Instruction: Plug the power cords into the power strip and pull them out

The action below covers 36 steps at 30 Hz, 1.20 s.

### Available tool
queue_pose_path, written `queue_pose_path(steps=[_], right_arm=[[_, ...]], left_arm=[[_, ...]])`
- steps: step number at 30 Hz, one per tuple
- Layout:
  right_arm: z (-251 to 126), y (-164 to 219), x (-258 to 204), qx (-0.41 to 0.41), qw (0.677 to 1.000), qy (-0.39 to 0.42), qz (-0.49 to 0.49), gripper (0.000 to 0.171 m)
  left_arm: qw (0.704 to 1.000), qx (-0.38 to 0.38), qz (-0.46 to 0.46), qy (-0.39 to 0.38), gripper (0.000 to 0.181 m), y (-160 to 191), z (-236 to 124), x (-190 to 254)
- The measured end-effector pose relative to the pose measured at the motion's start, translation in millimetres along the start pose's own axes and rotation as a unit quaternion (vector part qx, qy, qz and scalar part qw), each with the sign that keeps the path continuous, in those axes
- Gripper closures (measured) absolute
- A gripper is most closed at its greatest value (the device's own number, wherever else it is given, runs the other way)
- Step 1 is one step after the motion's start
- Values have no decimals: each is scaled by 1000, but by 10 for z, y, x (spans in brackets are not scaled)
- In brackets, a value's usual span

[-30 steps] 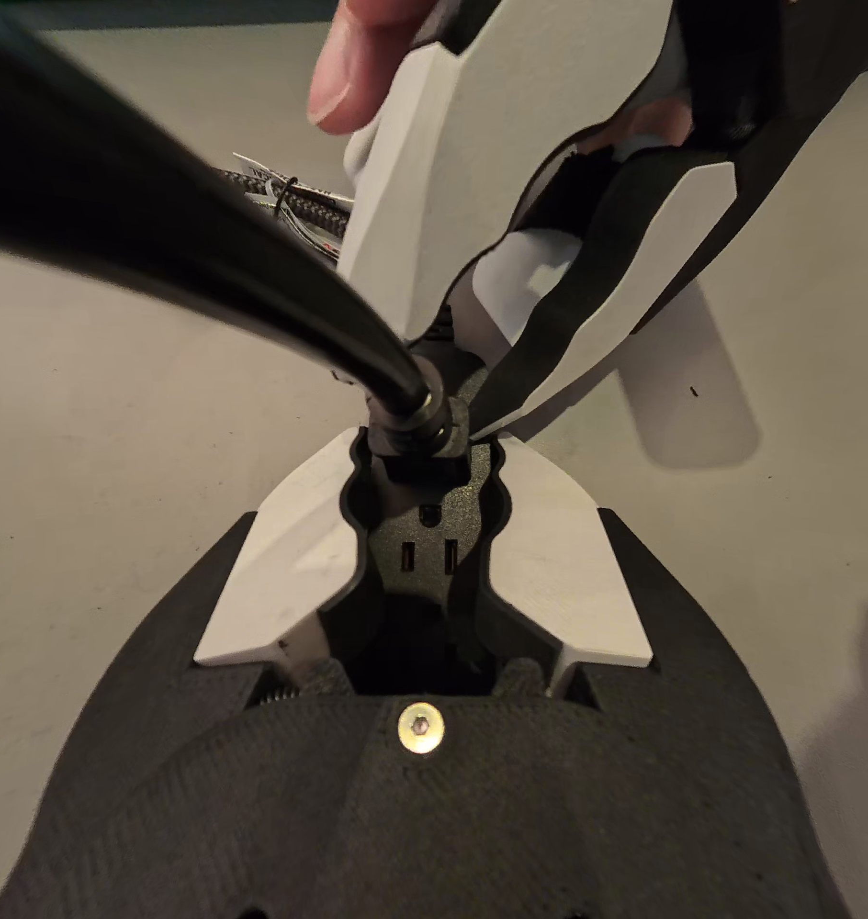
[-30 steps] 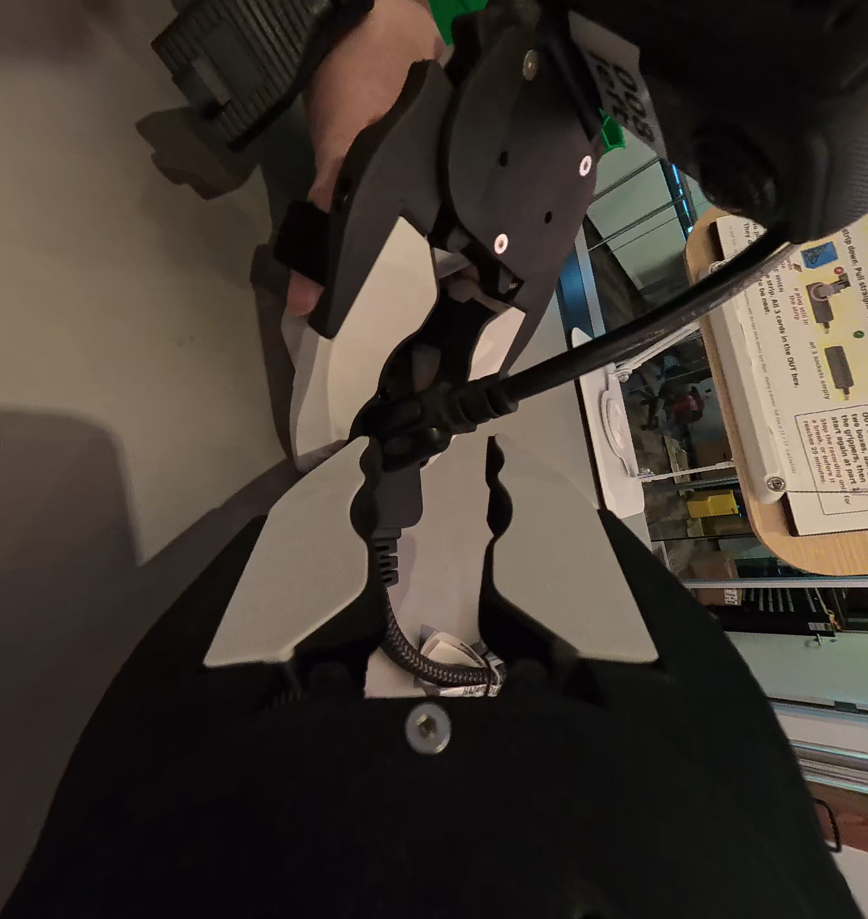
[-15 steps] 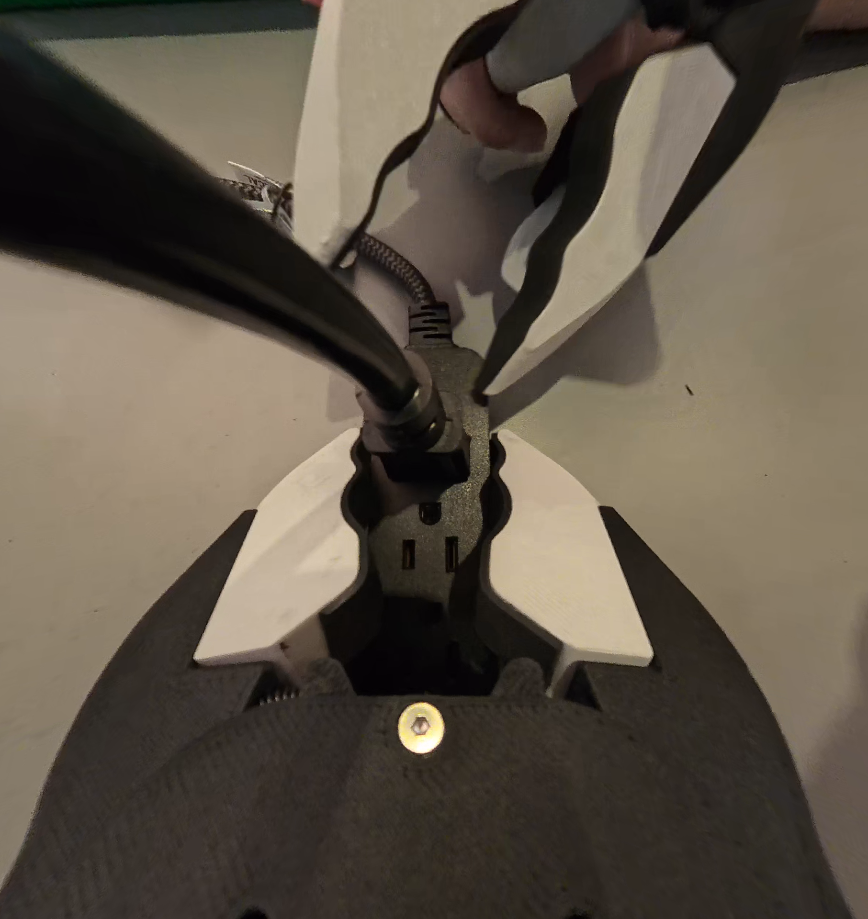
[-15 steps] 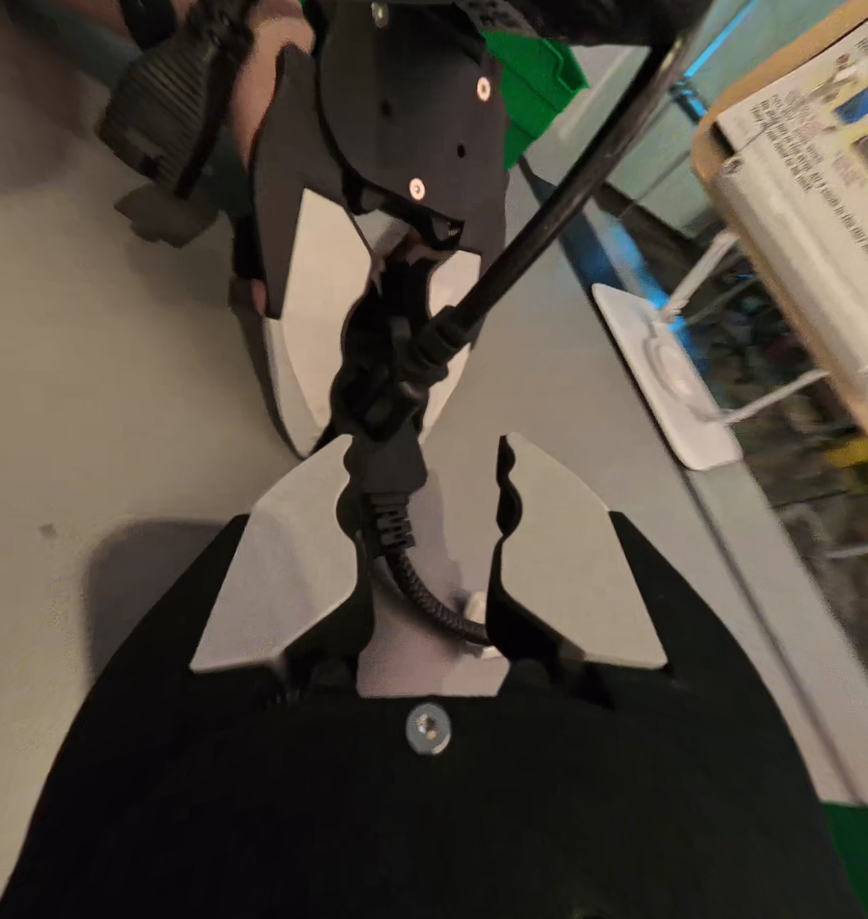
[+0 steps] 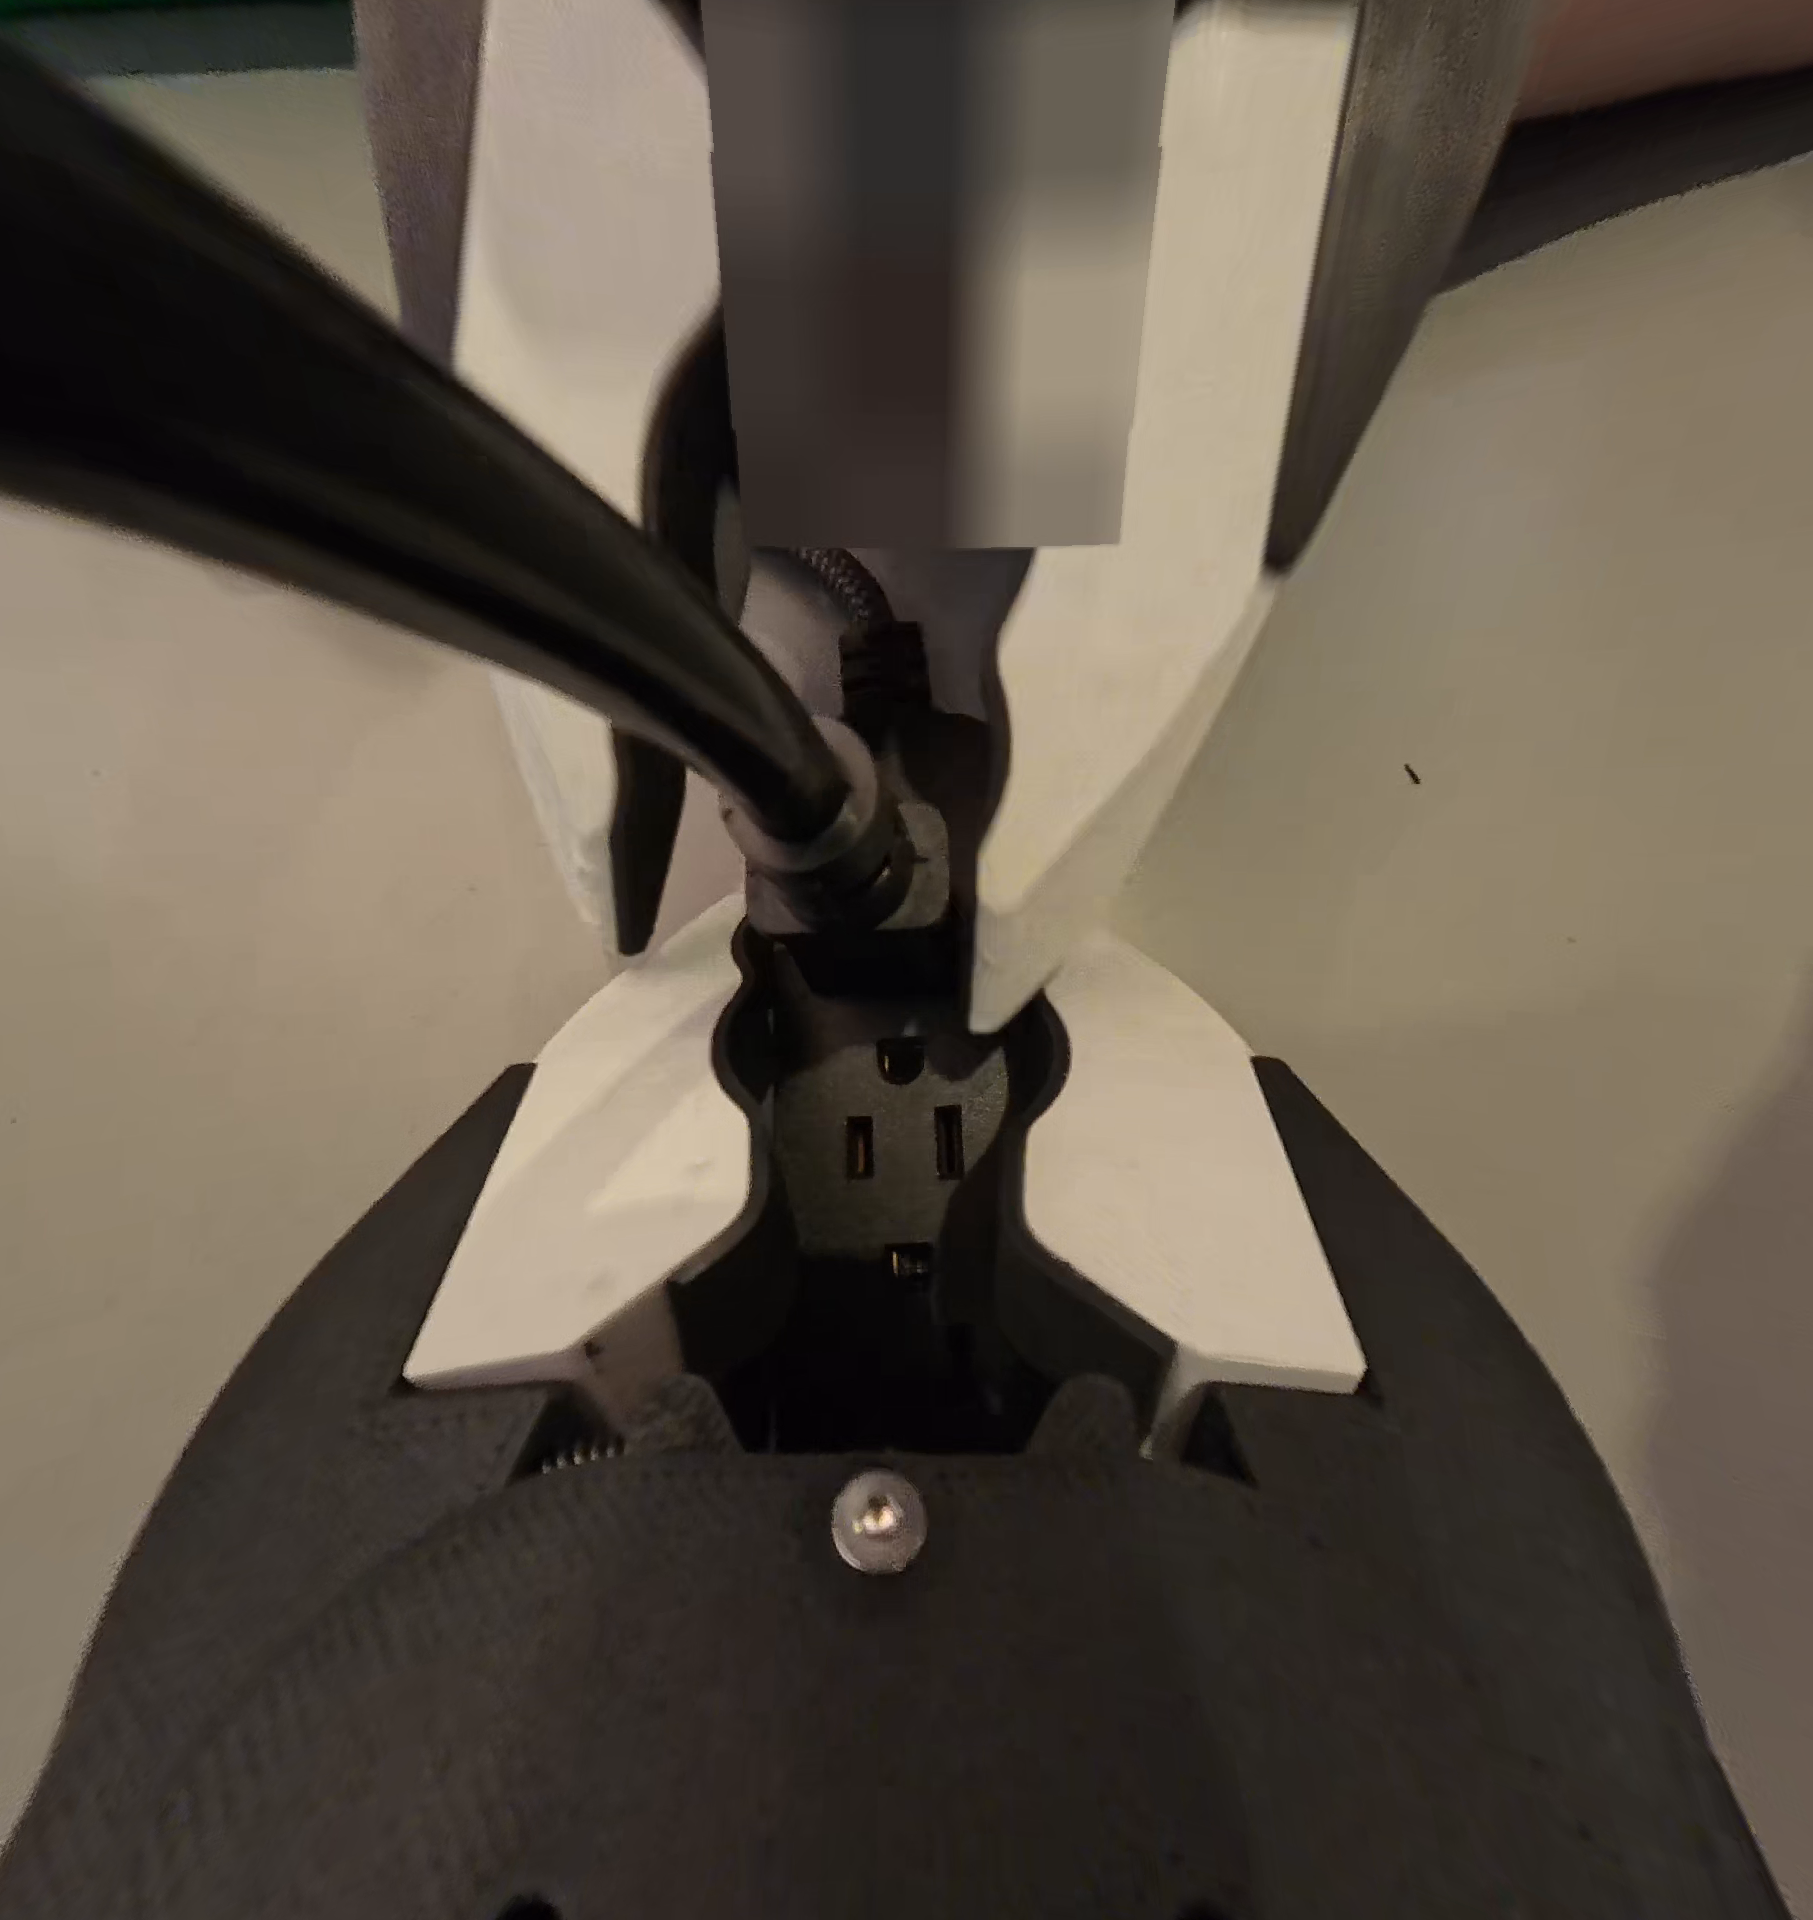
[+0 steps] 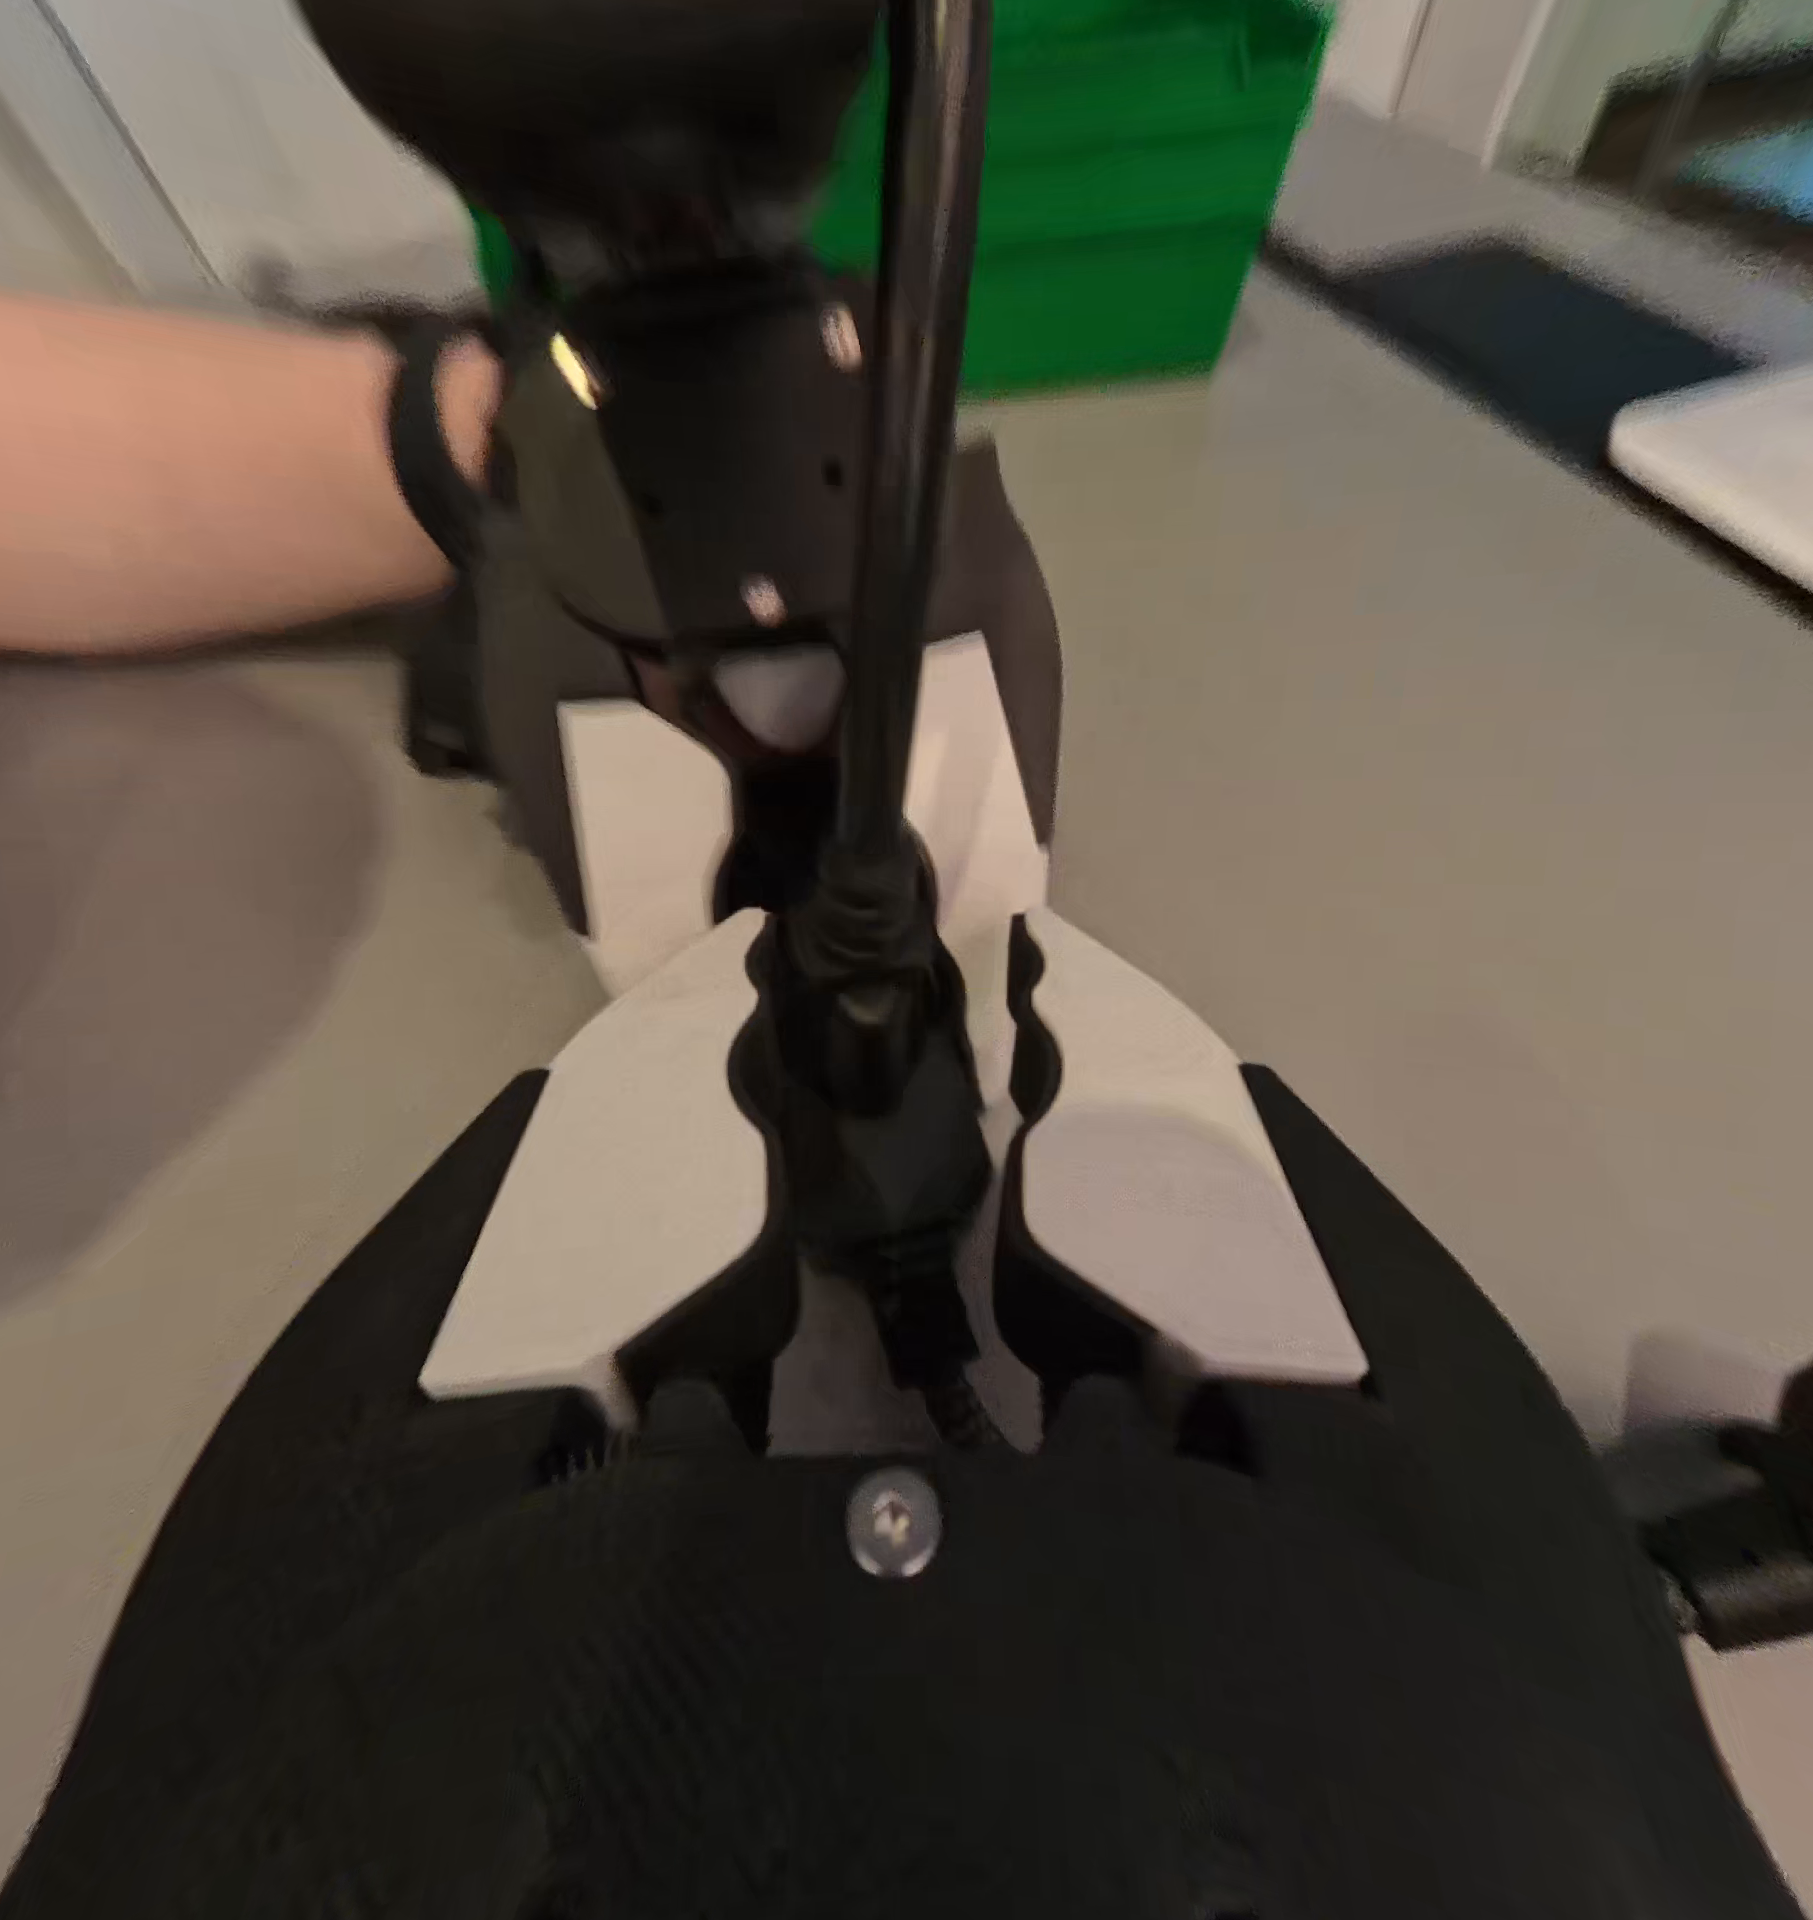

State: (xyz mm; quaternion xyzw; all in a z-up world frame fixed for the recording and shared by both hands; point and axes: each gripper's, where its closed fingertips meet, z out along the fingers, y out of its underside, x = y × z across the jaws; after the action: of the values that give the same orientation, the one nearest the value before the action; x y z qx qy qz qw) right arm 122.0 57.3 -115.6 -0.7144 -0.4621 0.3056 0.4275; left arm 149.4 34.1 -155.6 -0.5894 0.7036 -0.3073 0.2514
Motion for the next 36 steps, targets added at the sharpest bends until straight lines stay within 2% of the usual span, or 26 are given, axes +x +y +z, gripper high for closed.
queue_pose_path(steps=[1,2,3,6,11,14,17,19,22,27,32,36], right_arm=[[20,24,-7,-10,1000,-2,-1,125],[3,-32,-34,11,1000,-9,6,140],[-7,-60,-44,27,999,-15,21,144],[5,-49,-28,36,997,-38,63,147],[2,-123,57,56,998,-15,3,146],[-29,-147,126,67,997,1,-25,147],[-61,-176,129,81,995,13,-56,147],[-77,-191,114,89,994,7,-55,146],[-80,-199,110,93,995,-7,-45,147],[-68,-204,99,94,995,-21,-29,146],[-72,-210,90,95,995,-23,-20,144],[-57,-165,114,45,992,31,-115,144]], left_arm=[[1000,-1,-6,4,137,5,-3,-3],[1000,4,-15,8,137,-3,-13,-8],[1000,13,-15,10,137,-24,-27,-9],[1000,-15,13,-10,137,51,-25,-43],[997,-49,19,-52,136,166,-172,-182],[994,-77,21,-76,128,215,-236,-253],[991,-72,48,-103,127,179,-231,-293],[991,-52,49,-109,134,151,-202,-317],[992,-28,60,-104,135,129,-177,-314],[994,-51,34,-90,136,157,-175,-266],[998,-54,-20,-37,136,161,-113,-133],[999,-37,-19,-29,136,158,-112,-127]])
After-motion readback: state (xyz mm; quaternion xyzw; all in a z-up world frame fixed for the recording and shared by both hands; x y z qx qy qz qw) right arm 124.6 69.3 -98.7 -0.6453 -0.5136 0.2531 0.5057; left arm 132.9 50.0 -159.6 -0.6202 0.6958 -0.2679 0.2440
